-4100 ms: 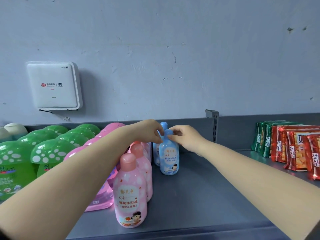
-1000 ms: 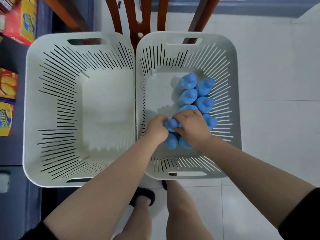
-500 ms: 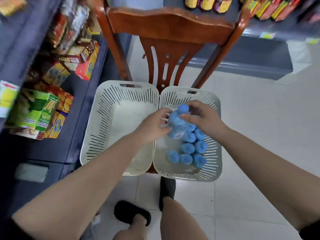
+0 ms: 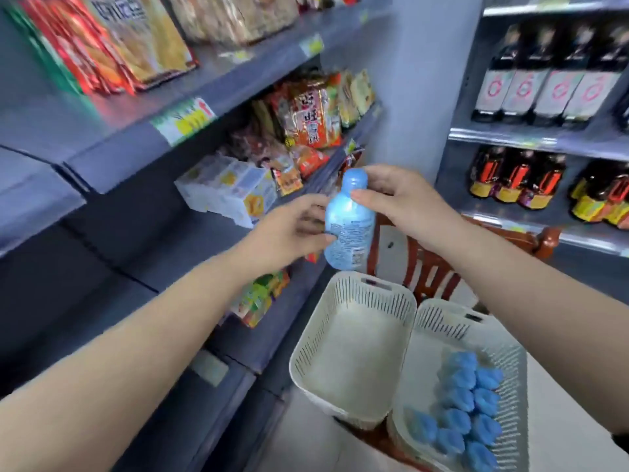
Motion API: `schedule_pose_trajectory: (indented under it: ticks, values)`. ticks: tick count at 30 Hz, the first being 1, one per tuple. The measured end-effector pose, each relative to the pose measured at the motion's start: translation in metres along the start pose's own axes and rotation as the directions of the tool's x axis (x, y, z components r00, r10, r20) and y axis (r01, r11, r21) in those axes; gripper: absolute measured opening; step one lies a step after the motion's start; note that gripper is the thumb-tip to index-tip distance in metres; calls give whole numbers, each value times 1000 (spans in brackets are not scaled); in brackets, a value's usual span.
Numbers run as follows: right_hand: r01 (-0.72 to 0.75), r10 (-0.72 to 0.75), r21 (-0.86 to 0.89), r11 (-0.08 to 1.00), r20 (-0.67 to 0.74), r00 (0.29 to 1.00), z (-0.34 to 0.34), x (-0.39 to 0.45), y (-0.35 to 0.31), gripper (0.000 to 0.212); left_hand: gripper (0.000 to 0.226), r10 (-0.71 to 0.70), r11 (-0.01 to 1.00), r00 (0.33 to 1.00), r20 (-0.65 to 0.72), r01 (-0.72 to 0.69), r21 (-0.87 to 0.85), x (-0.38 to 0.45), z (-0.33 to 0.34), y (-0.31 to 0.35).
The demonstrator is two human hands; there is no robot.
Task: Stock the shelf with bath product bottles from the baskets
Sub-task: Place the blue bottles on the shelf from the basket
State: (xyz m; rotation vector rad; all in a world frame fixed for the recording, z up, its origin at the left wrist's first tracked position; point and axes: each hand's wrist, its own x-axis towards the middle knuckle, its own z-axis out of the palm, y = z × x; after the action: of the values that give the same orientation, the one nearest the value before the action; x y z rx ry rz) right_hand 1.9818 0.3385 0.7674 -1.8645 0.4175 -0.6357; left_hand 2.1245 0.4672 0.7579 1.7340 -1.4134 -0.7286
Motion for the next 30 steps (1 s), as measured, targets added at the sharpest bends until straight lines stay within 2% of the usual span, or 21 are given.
schedule_pose_trajectory:
  ticks: [3, 6, 13, 20, 25, 30]
  values:
    - [119, -123, 71, 990, 64, 990, 28, 24, -59, 20, 37, 44, 993, 995, -89, -33, 111, -38, -60, 37]
    - [209, -228, 134, 969, 146, 963, 59, 45, -113, 18, 34, 46, 976, 979, -201, -1, 219, -80, -111, 67]
    - [363, -431, 254, 896, 313, 846, 147, 81, -220, 17, 38, 74, 904, 876, -477, 142, 402, -176, -202, 103]
    - [380, -508, 349, 856, 438, 742, 242, 105, -286, 13, 44, 62, 818, 792, -608, 308, 485, -256, -274, 111]
    - [343, -485, 352, 871, 505, 714, 297, 119, -311, 10, 38, -12, 699, 749, -662, 480, 530, -285, -317, 110]
    - [335, -442, 289, 897, 554, 706, 334, 130, -320, 4, 41, -121, 630, 709, -695, 596, 498, -292, -344, 105]
